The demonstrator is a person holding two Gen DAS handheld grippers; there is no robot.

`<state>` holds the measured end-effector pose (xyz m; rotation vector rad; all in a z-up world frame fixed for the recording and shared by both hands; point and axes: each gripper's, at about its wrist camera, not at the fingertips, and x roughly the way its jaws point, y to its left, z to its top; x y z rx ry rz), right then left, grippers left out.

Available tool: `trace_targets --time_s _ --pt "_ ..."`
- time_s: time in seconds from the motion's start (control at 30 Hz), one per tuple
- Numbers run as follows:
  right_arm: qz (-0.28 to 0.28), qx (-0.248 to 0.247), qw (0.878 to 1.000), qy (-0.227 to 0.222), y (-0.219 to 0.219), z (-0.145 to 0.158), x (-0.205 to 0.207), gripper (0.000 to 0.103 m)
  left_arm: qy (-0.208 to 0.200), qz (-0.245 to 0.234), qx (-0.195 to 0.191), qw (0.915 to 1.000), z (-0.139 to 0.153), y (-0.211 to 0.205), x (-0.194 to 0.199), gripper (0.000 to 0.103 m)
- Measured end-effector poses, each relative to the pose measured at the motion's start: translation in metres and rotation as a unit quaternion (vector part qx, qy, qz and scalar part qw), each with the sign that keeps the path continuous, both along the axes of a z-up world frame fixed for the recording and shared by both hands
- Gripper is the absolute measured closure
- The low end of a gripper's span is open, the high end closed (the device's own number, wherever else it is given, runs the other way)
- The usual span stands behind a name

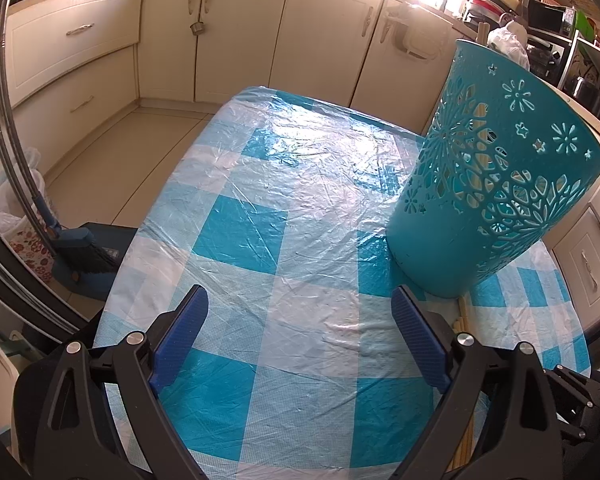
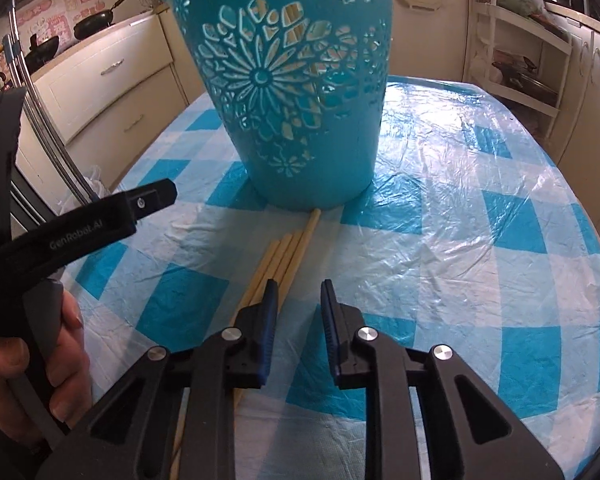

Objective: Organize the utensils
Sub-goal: 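Move the right tool back to the chopsticks while the left tool approaches them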

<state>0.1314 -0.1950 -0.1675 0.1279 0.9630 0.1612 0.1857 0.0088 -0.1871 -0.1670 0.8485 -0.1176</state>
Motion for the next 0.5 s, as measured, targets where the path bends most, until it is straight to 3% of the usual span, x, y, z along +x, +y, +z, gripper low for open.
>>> trace_targets --time_s 0.27,0.37,0.5 --pt "0.007 -0.011 1.0 -0.001 0.006 -0.0007 0.0025 0.081 0.0 0.0 0.0 1.0 -0.0003 -0.0004 0.0003 0.014" --pt "0.014 -0.019 1.0 0.003 0.0058 -0.0024 0.002 0.091 0.001 0.0 0.0 1.0 -0.0003 -0.0007 0.0006 0.014" --pt "0.026 -0.029 0.999 0.004 0.003 -0.0016 -0.0042 0.093 0.0 0.0 -0.001 1.0 -0.0002 -0.0025 0.0006 0.014"
